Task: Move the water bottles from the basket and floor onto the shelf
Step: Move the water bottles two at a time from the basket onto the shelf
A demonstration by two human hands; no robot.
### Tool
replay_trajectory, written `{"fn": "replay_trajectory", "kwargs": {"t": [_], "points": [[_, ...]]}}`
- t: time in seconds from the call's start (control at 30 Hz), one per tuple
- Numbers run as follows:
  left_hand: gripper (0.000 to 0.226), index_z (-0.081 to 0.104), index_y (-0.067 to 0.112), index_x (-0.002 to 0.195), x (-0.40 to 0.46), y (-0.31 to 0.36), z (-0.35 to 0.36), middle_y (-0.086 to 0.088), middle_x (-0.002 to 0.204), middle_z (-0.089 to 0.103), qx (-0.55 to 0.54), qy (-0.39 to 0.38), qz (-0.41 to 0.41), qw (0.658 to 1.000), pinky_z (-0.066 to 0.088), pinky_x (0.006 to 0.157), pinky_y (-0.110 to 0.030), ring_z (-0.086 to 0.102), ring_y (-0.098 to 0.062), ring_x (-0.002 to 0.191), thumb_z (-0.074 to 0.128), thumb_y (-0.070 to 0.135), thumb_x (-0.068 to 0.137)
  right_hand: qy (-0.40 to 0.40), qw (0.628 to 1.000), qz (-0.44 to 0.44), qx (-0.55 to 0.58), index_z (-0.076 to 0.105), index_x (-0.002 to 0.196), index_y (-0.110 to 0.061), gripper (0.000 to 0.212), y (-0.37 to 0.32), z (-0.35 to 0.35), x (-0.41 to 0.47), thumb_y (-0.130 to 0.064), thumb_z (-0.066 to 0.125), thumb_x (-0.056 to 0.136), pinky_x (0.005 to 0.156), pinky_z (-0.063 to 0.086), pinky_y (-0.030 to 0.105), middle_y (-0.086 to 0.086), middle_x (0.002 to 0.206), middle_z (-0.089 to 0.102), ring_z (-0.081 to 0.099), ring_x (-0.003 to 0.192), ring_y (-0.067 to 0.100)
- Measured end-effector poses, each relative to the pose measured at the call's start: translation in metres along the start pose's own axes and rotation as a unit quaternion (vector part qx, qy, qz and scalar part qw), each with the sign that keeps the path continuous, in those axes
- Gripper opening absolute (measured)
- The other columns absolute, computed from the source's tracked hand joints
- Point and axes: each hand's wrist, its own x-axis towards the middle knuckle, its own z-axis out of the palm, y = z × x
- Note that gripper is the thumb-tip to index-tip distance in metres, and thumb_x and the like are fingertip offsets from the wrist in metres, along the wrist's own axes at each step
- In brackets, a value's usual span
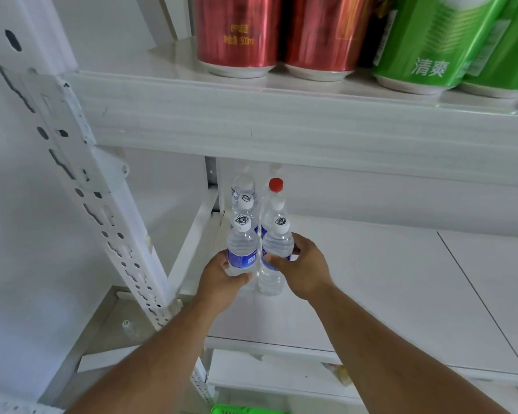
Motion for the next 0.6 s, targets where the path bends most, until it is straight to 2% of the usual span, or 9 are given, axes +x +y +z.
{"fn": "replay_trajectory", "kwargs": {"t": [0.13, 0.33, 0.47, 0.6], "points": [[0.053, 0.058, 0.028, 0.115, 0.0038, -0.0003, 0.0004, 0.01, 0.115, 0.062, 0.008, -0.011, -0.002, 1.0, 0.041, 0.084, -0.022, 0.055, -0.01, 0.109, 0.084, 0.014, 0.072, 0.001, 1.0, 0.007, 0.008, 0.066, 0.102, -0.037, 0.032, 0.0001, -0.0003, 0.0002, -0.035, 0.079, 0.072, 0.071, 0.049, 0.02, -0.017, 0.096, 0.071, 0.064, 0.087, -0.002], [0.058, 0.056, 0.027, 0.121, 0.0041, -0.0041, 0.0006, 0.009, 0.118, 0.06, 0.022, -0.017, 0.002, 1.0, 0.046, 0.093, -0.028, 0.054, -0.01, 0.112, 0.085, 0.016, 0.072, 0.0, 1.0, 0.02, 0.016, 0.056, 0.092, -0.05, 0.035, -0.0018, -0.0003, -0.0048, -0.034, 0.081, 0.072, 0.066, 0.041, 0.013, -0.036, 0.088, 0.064, 0.058, 0.083, -0.017], [0.063, 0.053, 0.029, 0.126, 0.0006, -0.0061, 0.0003, 0.013, 0.119, 0.056, 0.029, -0.026, 0.001, 0.999, 0.043, 0.094, -0.027, 0.05, -0.007, 0.114, 0.085, 0.02, 0.072, 0.003, 1.0, 0.025, 0.015, 0.055, 0.09, -0.05, 0.037, -0.0005, 0.0, -0.0051, -0.032, 0.082, 0.072, 0.065, 0.041, 0.011, -0.028, 0.09, 0.066, 0.058, 0.083, -0.017], [0.064, 0.051, 0.033, 0.125, -0.0045, -0.0074, -0.0018, 0.013, 0.124, 0.054, 0.04, -0.038, 0.0, 0.998, 0.042, 0.098, -0.029, 0.047, -0.007, 0.118, 0.085, 0.022, 0.073, 0.0, 1.0, 0.027, 0.013, 0.056, 0.09, -0.046, 0.034, 0.0016, -0.0006, -0.0061, -0.031, 0.082, 0.073, 0.065, 0.043, 0.011, -0.024, 0.091, 0.066, 0.061, 0.084, -0.009]]}}
